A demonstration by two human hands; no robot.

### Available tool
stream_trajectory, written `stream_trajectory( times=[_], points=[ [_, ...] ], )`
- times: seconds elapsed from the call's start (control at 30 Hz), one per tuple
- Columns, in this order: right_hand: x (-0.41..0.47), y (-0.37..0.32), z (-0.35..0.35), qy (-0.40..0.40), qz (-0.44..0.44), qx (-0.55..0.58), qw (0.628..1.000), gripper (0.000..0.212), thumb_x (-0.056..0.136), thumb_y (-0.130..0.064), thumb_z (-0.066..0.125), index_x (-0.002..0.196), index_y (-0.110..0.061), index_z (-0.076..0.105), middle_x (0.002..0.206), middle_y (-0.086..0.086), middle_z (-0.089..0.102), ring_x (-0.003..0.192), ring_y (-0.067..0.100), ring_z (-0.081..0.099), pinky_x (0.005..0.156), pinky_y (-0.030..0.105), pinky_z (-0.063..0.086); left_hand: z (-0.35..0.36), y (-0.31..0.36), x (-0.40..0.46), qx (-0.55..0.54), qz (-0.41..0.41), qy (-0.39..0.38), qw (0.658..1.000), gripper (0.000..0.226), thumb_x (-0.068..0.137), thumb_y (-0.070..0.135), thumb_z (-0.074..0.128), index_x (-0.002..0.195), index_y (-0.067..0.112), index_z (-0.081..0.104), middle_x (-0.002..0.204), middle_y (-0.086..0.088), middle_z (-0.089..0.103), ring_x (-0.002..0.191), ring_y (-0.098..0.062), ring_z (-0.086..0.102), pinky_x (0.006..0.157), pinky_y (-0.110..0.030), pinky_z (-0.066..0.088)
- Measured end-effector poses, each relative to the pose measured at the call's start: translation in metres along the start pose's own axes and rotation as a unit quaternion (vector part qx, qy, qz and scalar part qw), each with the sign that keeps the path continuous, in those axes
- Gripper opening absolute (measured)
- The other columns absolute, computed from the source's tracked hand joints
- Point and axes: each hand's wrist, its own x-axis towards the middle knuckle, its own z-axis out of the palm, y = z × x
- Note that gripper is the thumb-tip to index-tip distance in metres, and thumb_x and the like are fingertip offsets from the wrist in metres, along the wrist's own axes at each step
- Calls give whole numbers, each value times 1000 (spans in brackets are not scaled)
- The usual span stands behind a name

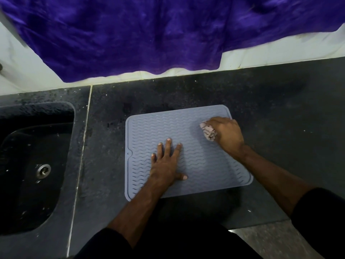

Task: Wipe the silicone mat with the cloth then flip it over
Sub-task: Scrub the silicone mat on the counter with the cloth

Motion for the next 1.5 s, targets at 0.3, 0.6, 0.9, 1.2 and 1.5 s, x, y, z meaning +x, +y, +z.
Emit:
stream_trajectory(
  times=[0.3, 0.6, 0.9, 1.2, 1.5],
  points=[
    [-20, 23, 1, -34, 29, -71, 996, 36, 82, -19, 69, 118, -17, 64, 122, 5, 63, 108, 31, 59, 86, 41, 44, 0, -2, -3, 0, 5, -3, 1000, 117, 77, 53, 71, 150, 33, -18, 154, -3, -35, 143, -33, -26, 117, -58, -2],
    [13, -8, 0, -27, -6, -7, 1000, 35, 90, -27, 61, 123, -19, 62, 129, 5, 60, 117, 29, 55, 100, 42, 42, -3, 1, -2, 2, -1, -11, 1000, 118, 77, 52, 72, 150, 33, -19, 154, -4, -35, 142, -34, -27, 117, -58, -3],
    [3, 40, 2, -26, 76, -54, 995, 34, 87, -31, 67, 119, -20, 64, 124, 4, 63, 112, 29, 57, 91, 41, 43, -3, 0, -3, 1, 8, -7, 1000, 117, 77, 52, 72, 150, 32, -18, 154, -5, -35, 143, -34, -26, 117, -58, -2],
    [-25, -18, 12, -49, -38, -61, 996, 61, 67, -10, 80, 124, -16, 62, 129, 7, 60, 117, 32, 56, 97, 44, 43, -2, 0, 0, 3, 0, -5, 1000, 117, 77, 53, 71, 150, 34, -18, 154, -3, -35, 143, -34, -27, 116, -57, -4],
    [-33, 29, -5, -23, 69, -77, 994, 35, 83, -26, 67, 118, -22, 65, 121, 3, 65, 105, 30, 60, 87, 42, 48, -1, 0, -1, 1, 4, -6, 1000, 116, 78, 52, 71, 150, 33, -18, 154, -4, -36, 142, -34, -27, 117, -57, -4]
  ],
)
